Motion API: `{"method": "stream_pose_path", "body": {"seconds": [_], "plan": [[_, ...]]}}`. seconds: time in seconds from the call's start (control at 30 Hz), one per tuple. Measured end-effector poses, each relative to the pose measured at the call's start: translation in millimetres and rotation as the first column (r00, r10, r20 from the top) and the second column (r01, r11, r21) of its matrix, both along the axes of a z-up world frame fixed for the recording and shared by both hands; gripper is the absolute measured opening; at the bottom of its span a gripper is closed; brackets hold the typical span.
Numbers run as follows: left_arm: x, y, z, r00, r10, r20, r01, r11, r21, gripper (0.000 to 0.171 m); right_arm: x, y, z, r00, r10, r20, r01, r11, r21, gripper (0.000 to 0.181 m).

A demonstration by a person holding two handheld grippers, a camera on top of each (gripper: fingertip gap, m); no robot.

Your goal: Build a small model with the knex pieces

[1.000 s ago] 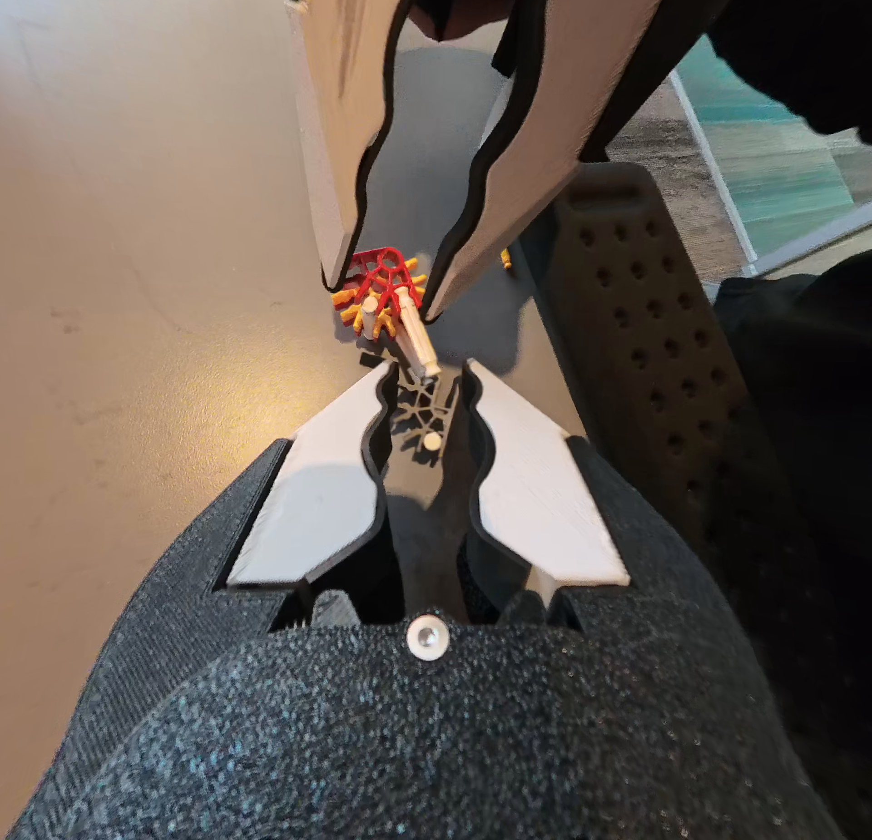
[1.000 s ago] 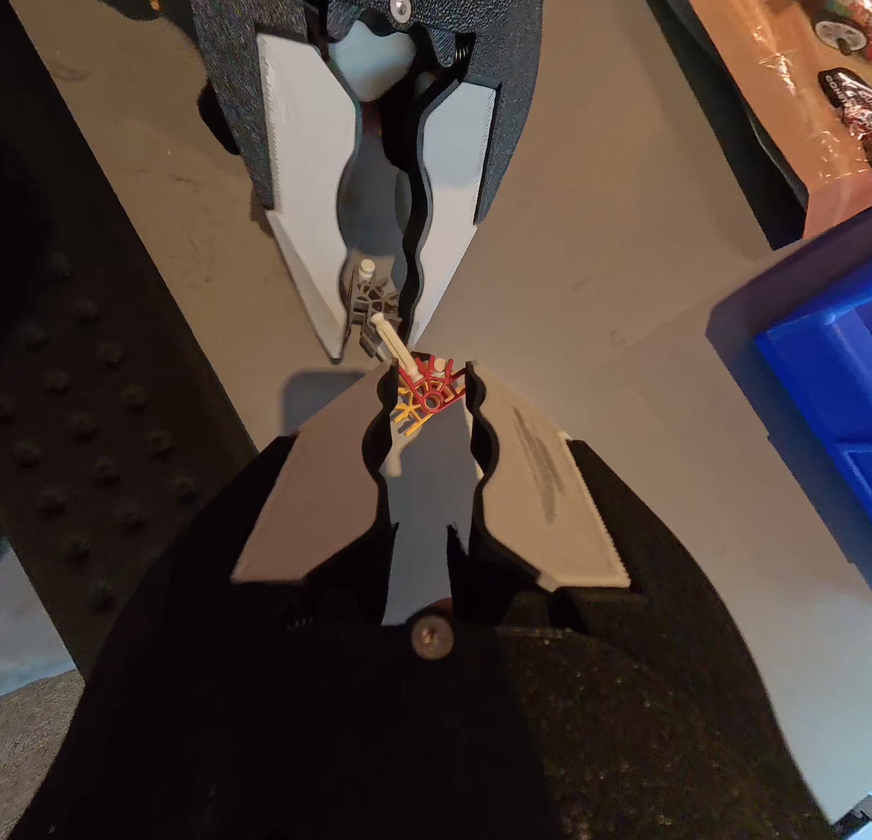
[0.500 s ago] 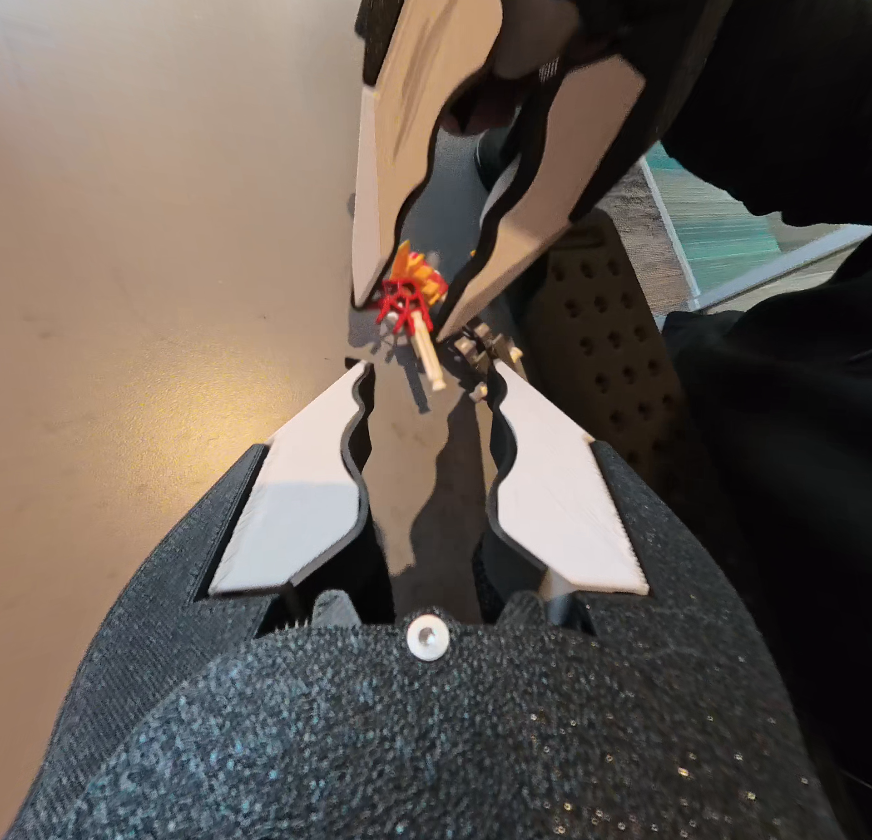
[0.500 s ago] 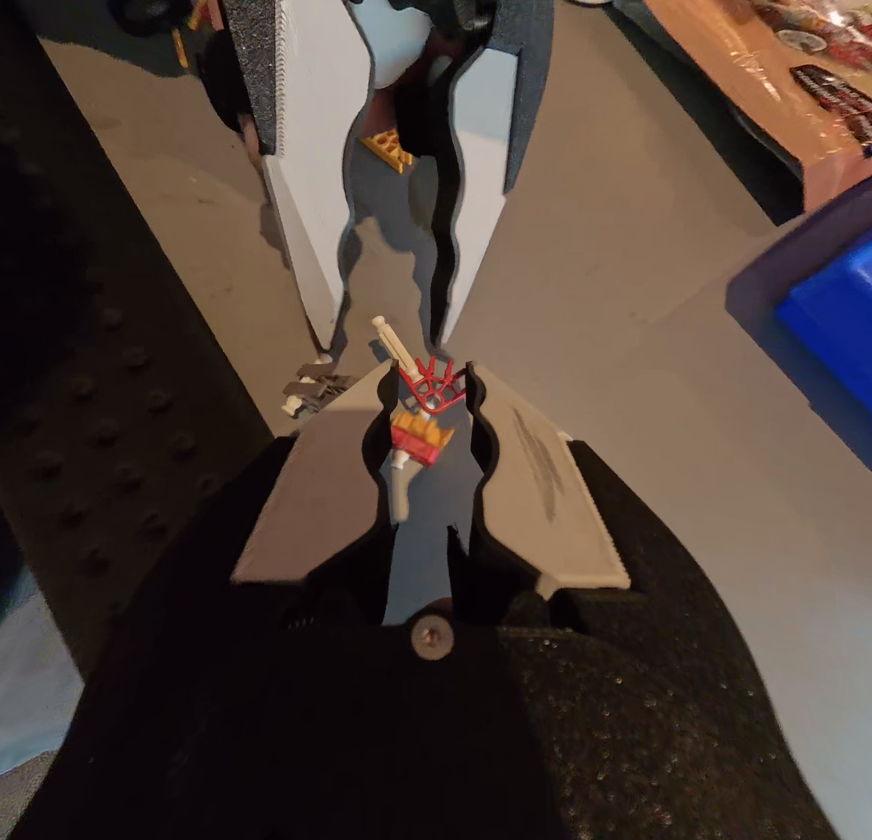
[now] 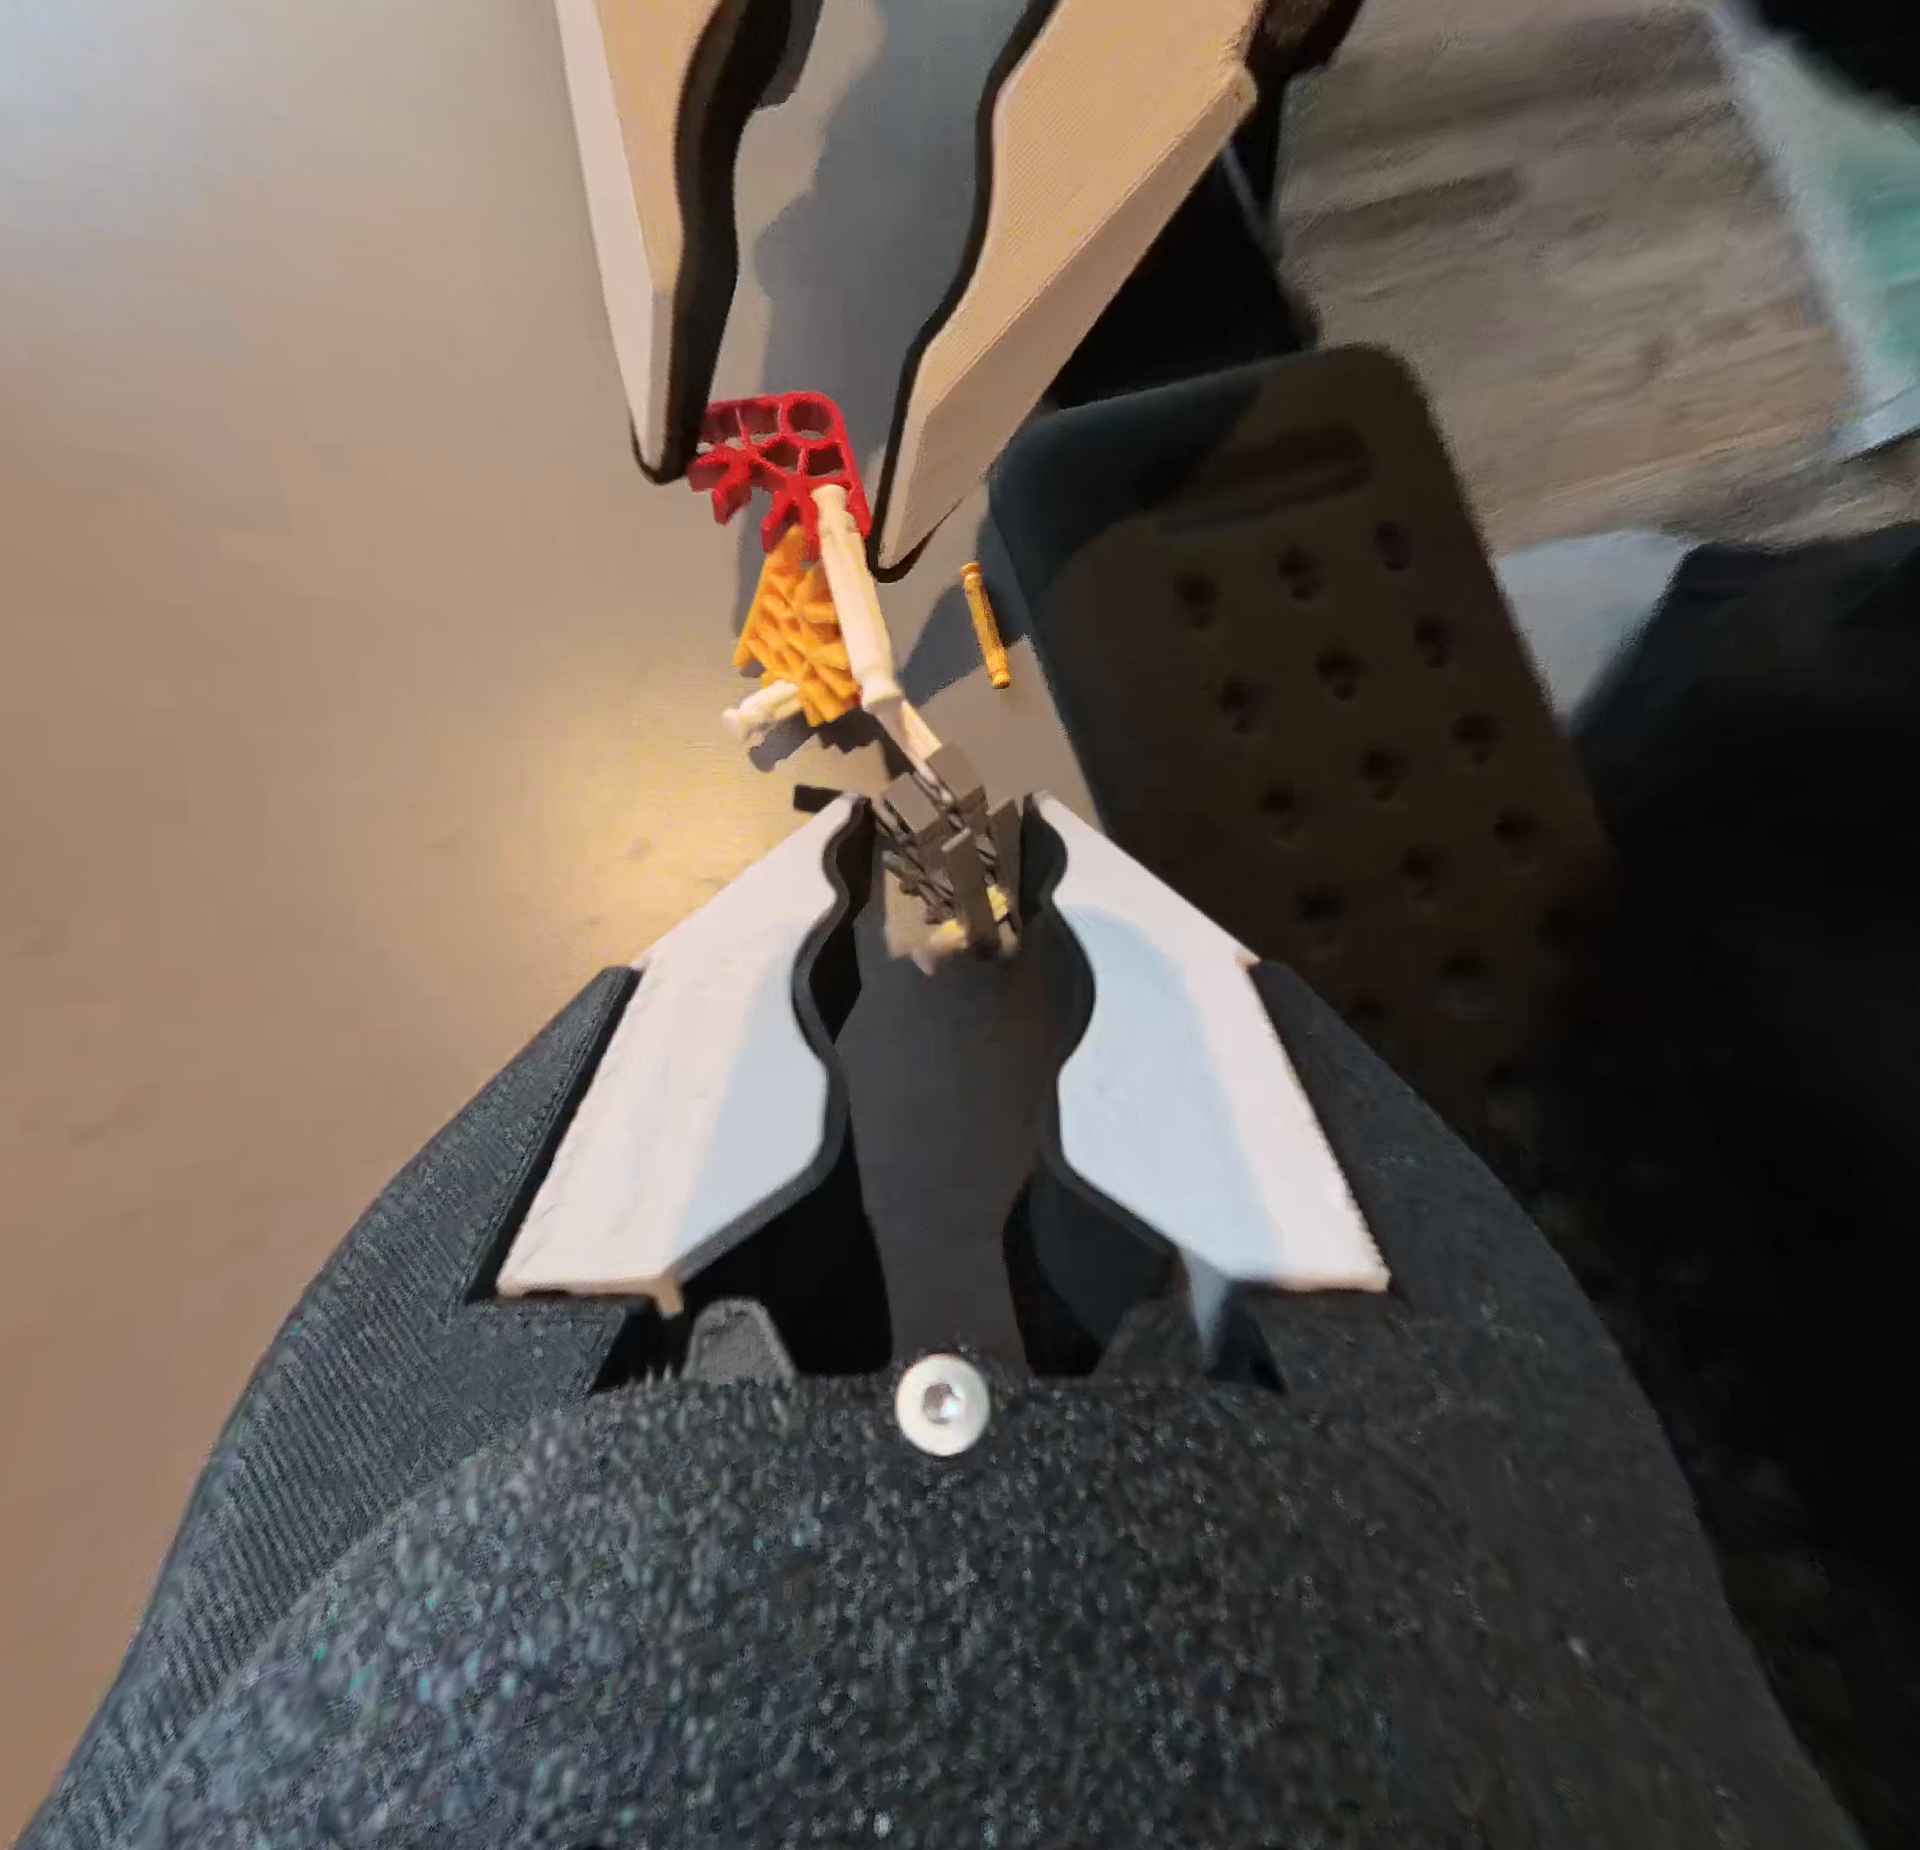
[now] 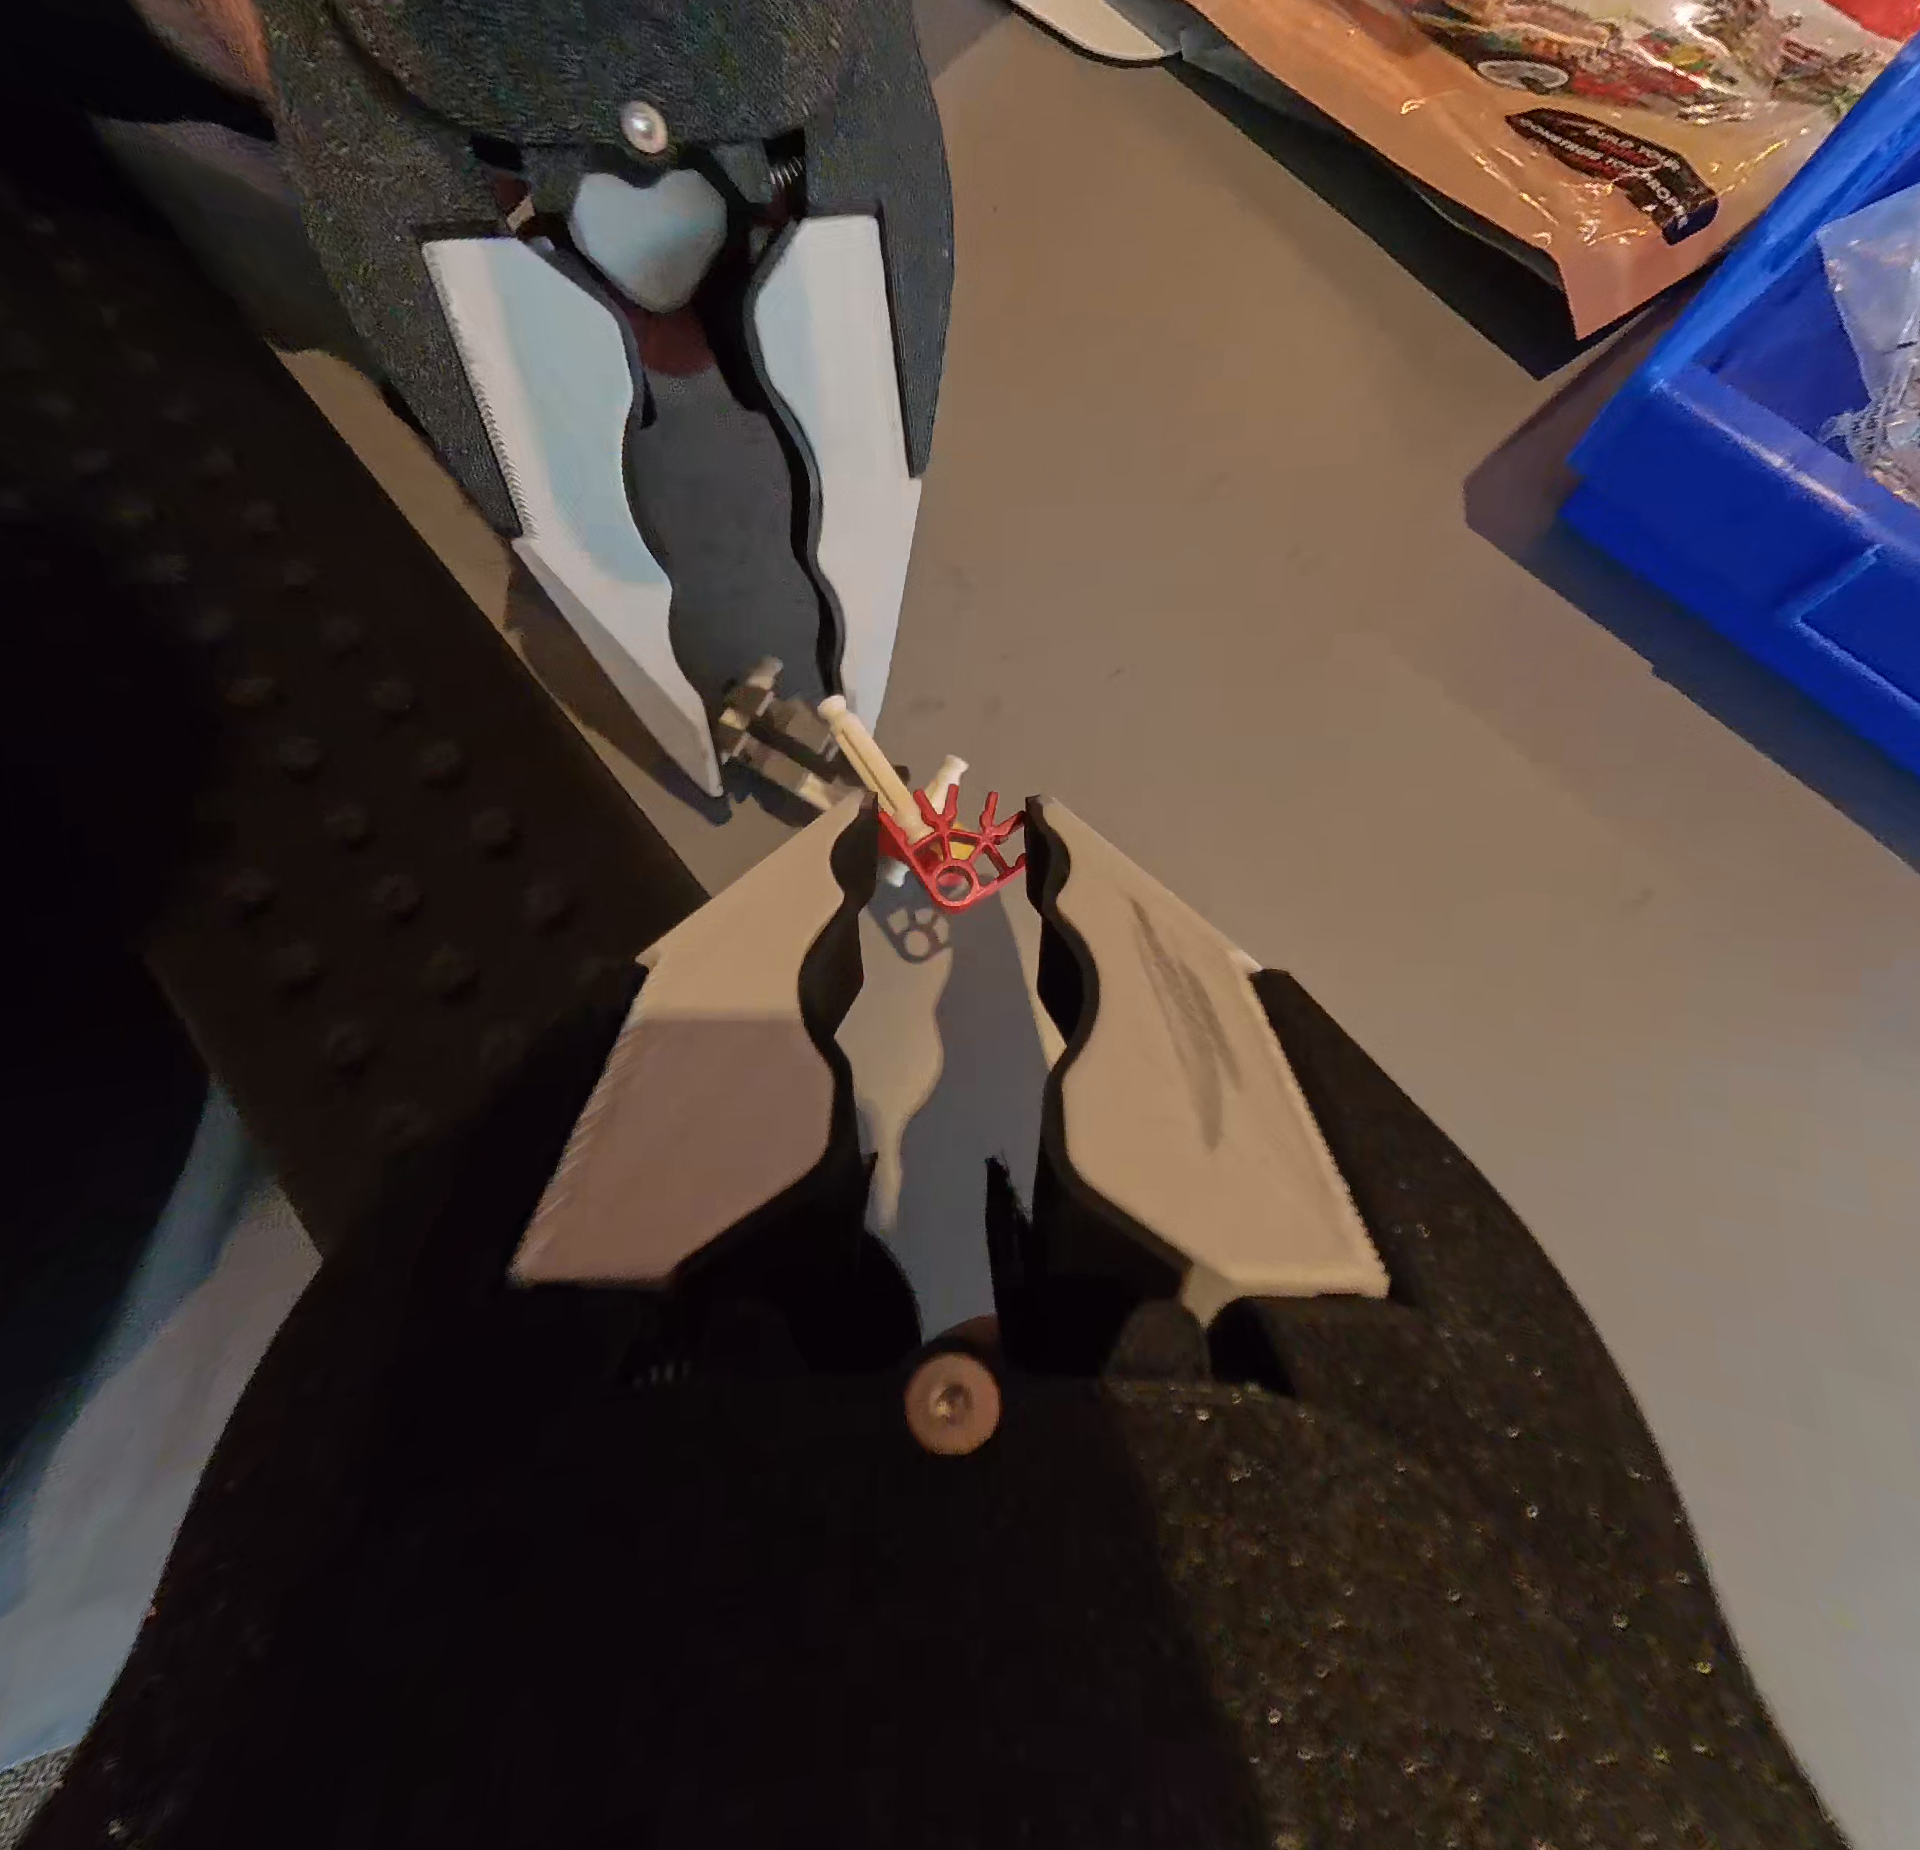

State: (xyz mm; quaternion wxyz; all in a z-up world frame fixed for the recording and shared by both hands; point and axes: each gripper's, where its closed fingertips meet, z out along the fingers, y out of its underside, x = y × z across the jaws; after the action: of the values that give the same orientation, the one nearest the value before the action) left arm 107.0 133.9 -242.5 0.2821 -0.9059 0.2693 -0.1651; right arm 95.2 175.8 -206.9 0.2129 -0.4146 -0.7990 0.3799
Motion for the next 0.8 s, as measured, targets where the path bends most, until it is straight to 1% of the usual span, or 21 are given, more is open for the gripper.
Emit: {"method": "stream_pose_path", "body": {"seconds": [0.03, 0.07, 0.1, 0.13, 0.17, 0.23, 0.27, 0.3, 0.37, 0.4, 0.43, 0.47, 0.5, 0.57, 0.67, 0.73, 0.8], "plan": [[-3.9, 0.4, 0.2, 0.995, -0.027, -0.095, 0.030, 0.999, 0.029, 0.026, 1.0, -0.3, 0.5, 1.000, 0.000, -0.001, 0.000, 1.000, -0.006, 0.027], [-9.0, -0.1, -0.6, 0.975, -0.061, -0.215, 0.074, 0.996, 0.056, 0.026, 1.6, -0.7, 0.7, 1.000, 0.000, 0.000, 0.000, 1.000, -0.014, 0.027], [-19.6, 0.7, -2.1, 0.924, -0.075, -0.376, 0.115, 0.990, 0.084, 0.026, 1.7, -0.8, 0.6, 1.000, -0.002, 0.001, 0.002, 1.000, -0.020, 0.027], [-29.3, 1.7, -2.1, 0.851, -0.084, -0.519, 0.158, 0.982, 0.101, 0.026, 1.6, -0.6, 0.2, 1.000, -0.006, 0.001, 0.006, 1.000, -0.025, 0.027], [-29.2, 0.4, -1.9, 0.805, -0.113, -0.583, 0.211, 0.972, 0.104, 0.026, 1.8, -1.3, -0.8, 1.000, -0.007, 0.005, 0.007, 0.999, -0.033, 0.026], [-23.5, 1.9, -0.5, 0.785, -0.121, -0.608, 0.249, 0.960, 0.131, 0.026, 2.8, -1.8, -2.5, 1.000, -0.005, 0.005, 0.005, 1.000, -0.031, 0.026], [-21.1, -1.1, -2.8, 0.767, -0.155, -0.622, 0.289, 0.950, 0.120, 0.027, 3.3, -1.9, -2.3, 1.000, -0.007, 0.004, 0.007, 0.999, -0.032, 0.027], [-22.1, -2.0, -3.5, 0.750, -0.165, -0.640, 0.310, 0.943, 0.121, 0.027, 4.0, -2.4, -1.6, 1.000, -0.008, 0.001, 0.008, 0.999, -0.038, 0.027], [-23.9, -2.7, -1.7, 0.762, -0.159, -0.628, 0.302, 0.945, 0.127, 0.035, 5.2, -3.1, -1.2, 1.000, -0.012, -0.004, 0.012, 0.999, -0.035, 0.027], [-25.8, -3.6, 0.1, 0.768, -0.161, -0.620, 0.304, 0.944, 0.131, 0.043, 6.3, -4.2, -1.4, 1.000, -0.010, -0.004, 0.010, 0.999, -0.036, 0.027], [-27.5, -4.3, 1.7, 0.787, -0.156, -0.597, 0.289, 0.948, 0.134, 0.048, 7.3, -6.4, -2.3, 1.000, -0.004, -0.001, 0.004, 0.999, -0.041, 0.027], [-27.6, -6.3, 2.3, 0.814, -0.160, -0.558, 0.273, 0.954, 0.126, 0.049, 8.3, -8.6, -4.0, 1.000, 0.001, 0.003, -0.001, 0.999, -0.040, 0.027], [-28.2, -7.8, 2.8, 0.831, -0.161, -0.532, 0.262, 0.958, 0.119, 0.049, 8.9, -9.7, -5.9, 1.000, 0.003, 0.005, -0.003, 0.999, -0.033, 0.027], [-29.4, -8.5, 2.8, 0.849, -0.160, -0.504, 0.249, 0.962, 0.115, 0.050, 7.9, -12.3, -6.4, 1.000, -0.001, 0.002, 0.001, 0.999, -0.051, 0.027], [-20.0, -4.6, 6.0, 0.918, -0.151, -0.367, 0.214, 0.967, 0.138, 0.050, 3.1, -14.8, -7.6, 1.000, -0.019, 0.013, 0.020, 0.996, -0.092, 0.027], [-20.7, -1.6, 6.5, 0.932, -0.147, -0.331, 0.202, 0.969, 0.138, 0.047, 0.0, -14.8, -7.8, 0.999, -0.029, 0.021, 0.031, 0.994, -0.104, 0.027], [-17.4, -4.5, 2.2, 0.936, -0.174, -0.306, 0.214, 0.971, 0.105, 0.040, -2.6, -14.9, -9.0, 0.998, -0.040, 0.046, 0.046, 0.991, -0.127, 0.027]]}}
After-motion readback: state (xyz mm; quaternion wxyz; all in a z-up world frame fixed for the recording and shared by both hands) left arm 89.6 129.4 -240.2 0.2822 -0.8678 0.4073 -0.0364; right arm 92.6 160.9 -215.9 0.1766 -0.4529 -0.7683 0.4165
